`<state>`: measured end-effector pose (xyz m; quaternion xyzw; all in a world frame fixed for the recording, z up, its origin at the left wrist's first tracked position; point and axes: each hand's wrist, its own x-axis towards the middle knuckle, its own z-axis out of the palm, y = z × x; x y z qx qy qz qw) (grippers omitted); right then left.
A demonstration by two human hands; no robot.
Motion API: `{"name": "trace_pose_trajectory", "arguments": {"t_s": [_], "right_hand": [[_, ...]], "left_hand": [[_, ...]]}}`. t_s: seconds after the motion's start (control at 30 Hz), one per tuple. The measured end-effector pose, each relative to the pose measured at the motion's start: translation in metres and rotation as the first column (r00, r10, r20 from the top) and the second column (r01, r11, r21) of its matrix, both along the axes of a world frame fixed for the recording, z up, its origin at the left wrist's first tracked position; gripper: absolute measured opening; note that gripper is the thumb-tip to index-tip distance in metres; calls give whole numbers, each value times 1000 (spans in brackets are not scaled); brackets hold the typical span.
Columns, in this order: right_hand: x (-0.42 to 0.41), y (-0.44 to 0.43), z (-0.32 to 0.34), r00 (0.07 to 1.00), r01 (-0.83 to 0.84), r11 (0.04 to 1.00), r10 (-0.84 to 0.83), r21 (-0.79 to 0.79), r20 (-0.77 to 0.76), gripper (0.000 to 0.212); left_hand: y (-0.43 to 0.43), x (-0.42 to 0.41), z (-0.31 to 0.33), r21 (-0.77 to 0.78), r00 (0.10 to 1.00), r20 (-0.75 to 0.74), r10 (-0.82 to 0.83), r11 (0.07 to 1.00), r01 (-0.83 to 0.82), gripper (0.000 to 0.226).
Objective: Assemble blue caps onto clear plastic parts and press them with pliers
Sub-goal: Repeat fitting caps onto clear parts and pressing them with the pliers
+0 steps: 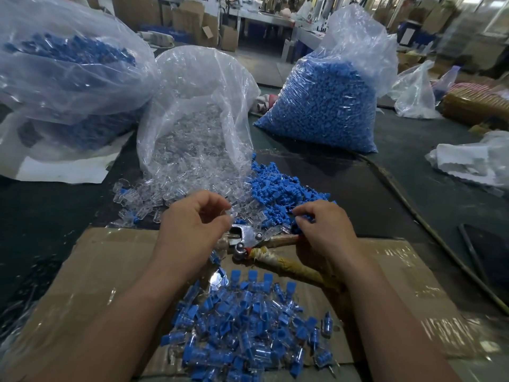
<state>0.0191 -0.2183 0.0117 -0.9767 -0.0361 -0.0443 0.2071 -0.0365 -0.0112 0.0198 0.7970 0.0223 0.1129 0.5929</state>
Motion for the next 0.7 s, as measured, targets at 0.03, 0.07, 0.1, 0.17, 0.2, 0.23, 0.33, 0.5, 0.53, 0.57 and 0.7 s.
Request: {"name": "trace_pose_trajectory", "arguments": {"t_s": [0.03, 0.07, 0.1, 0.17, 0.2, 0.23, 0.33, 0.5, 0.53, 0.57, 0.7], "right_hand": [[1, 1, -2, 1000, -2, 999, 1, -34, -19, 24], [3, 3, -2, 999, 0, 998, -2, -65, -34, 25], [4, 4, -3, 999, 4, 996, -9, -94, -45, 26], [5, 7, -4, 998, 15, 989, -23, -144, -59, 26], [5, 9, -4, 997, 19, 987, -30, -158, -67, 25], [5, 10, -4, 996, 24, 987, -37, -160, -77, 24], [5, 11, -3, 994, 42, 991, -55, -127, -97, 17], [3, 13, -1, 995, 13, 997, -21, -81, -102, 7], [2, 13, 0, 995, 0, 997, -7, -77, -96, 5], [1, 13, 0, 997, -10, 997, 4, -70, -83, 7], [0, 12, -3, 998, -27, 1000, 27, -8, -51, 8]], "left_hand": [[0, 0, 0, 0, 1000, -1, -4, 1000, 3, 24], [-1, 0, 0, 0, 1000, -1, -5, 1000, 5, 26], [-1, 0, 0, -2, 1000, -6, -8, 1000, 8, 28], [-1, 0, 0, -26, 999, -30, -18, 1000, 17, 29], [-1, 0, 0, -48, 999, -44, -24, 999, 22, 29], [-1, 1, 0, -75, 998, -58, -31, 997, 27, 28], [-1, 1, 1, -157, 995, -88, -57, 987, 42, 25], [-1, 0, 2, -196, 995, -81, -63, 980, 46, 22], [-1, 0, 2, -195, 995, -79, -69, 979, 52, 22], [-1, 0, 2, -192, 994, -77, -76, 980, 60, 22], [-1, 1, 3, -203, 993, -71, -97, 976, 81, 20]]}}
